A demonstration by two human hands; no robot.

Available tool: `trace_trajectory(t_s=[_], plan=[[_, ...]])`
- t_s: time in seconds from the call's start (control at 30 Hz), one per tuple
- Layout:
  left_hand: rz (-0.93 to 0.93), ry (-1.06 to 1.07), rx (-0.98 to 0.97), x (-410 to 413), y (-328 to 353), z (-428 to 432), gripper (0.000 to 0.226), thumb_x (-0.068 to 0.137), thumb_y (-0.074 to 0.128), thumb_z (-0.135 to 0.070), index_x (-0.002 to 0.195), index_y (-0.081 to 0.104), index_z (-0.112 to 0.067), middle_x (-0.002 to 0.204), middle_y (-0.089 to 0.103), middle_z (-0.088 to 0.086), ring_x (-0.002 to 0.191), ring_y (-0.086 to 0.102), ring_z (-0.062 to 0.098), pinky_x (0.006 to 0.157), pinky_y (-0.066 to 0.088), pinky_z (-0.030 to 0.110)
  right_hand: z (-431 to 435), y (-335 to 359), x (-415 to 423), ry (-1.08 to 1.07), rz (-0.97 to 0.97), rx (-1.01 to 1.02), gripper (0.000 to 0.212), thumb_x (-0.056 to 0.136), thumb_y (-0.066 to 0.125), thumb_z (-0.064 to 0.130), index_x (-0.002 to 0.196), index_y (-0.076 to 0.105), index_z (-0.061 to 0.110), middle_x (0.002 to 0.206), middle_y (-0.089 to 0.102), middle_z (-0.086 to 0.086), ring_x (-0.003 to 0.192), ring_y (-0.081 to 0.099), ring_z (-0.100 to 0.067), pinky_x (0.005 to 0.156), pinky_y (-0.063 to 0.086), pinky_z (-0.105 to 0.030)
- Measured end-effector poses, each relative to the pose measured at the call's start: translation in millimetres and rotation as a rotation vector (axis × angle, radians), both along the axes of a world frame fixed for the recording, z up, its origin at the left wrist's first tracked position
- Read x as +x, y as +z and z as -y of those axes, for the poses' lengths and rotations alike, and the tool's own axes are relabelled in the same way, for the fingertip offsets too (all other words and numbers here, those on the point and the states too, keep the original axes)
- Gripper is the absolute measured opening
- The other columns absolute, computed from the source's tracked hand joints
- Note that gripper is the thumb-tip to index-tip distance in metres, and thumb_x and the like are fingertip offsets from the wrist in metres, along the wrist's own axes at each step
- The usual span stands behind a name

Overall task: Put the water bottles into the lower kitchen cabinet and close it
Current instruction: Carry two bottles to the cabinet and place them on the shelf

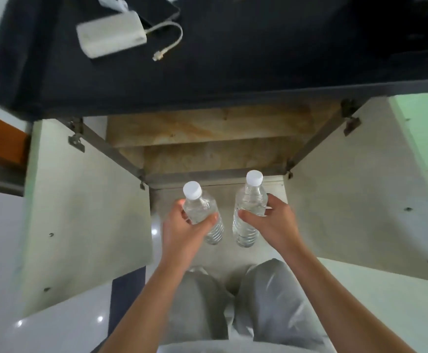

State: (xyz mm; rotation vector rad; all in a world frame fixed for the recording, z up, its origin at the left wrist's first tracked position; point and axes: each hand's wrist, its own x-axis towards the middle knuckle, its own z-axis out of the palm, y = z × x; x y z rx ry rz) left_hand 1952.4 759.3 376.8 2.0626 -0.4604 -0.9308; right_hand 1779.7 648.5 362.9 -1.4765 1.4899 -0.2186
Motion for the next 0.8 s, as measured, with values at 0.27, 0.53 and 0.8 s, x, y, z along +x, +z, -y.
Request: trace_trajectory(t_s=[0.27, 0.53, 0.8], plan=[[-0.013, -0.004, -0.037, 35.3, -189.9, 52.4, 0.047, 0.069, 0.093, -0.022, 0.107, 0.066, -0.024, 0.092, 0.075, -0.009, 0.081, 0.071, 0.001, 0.072, 0.054, 0.022, 60.2, -184.0, 35.5, 0.014, 0.02, -0.023, 0.04, 0.073, 0.085, 0.049, 0.105, 0.066, 0.033, 0.101, 0.07, 0.018, 0.09, 0.067, -0.007, 0.083, 0.047, -0.024], [0.043, 0.007, -0.139, 50.1, -318.6, 104.0, 0.044, 0.071, 0.091, -0.025, 0.104, 0.062, -0.026, 0.091, 0.07, -0.015, 0.075, 0.065, -0.011, 0.062, 0.045, 0.011, 116.4, -306.5, 51.9, 0.089, 0.014, -0.159, 0.038, 0.073, 0.086, 0.046, 0.101, 0.062, 0.039, 0.093, 0.064, 0.016, 0.082, 0.062, -0.004, 0.078, 0.046, -0.024], [0.009, 0.007, -0.244, 52.8, -341.5, 147.0, 0.042, 0.069, 0.092, -0.018, 0.098, 0.063, -0.027, 0.094, 0.073, -0.008, 0.084, 0.072, 0.008, 0.073, 0.055, 0.026, 148.9, -334.3, 56.1, 0.133, 0.044, -0.239, 0.031, 0.073, 0.083, 0.055, 0.089, 0.061, 0.041, 0.078, 0.059, 0.029, 0.068, 0.056, 0.009, 0.063, 0.042, -0.016]])
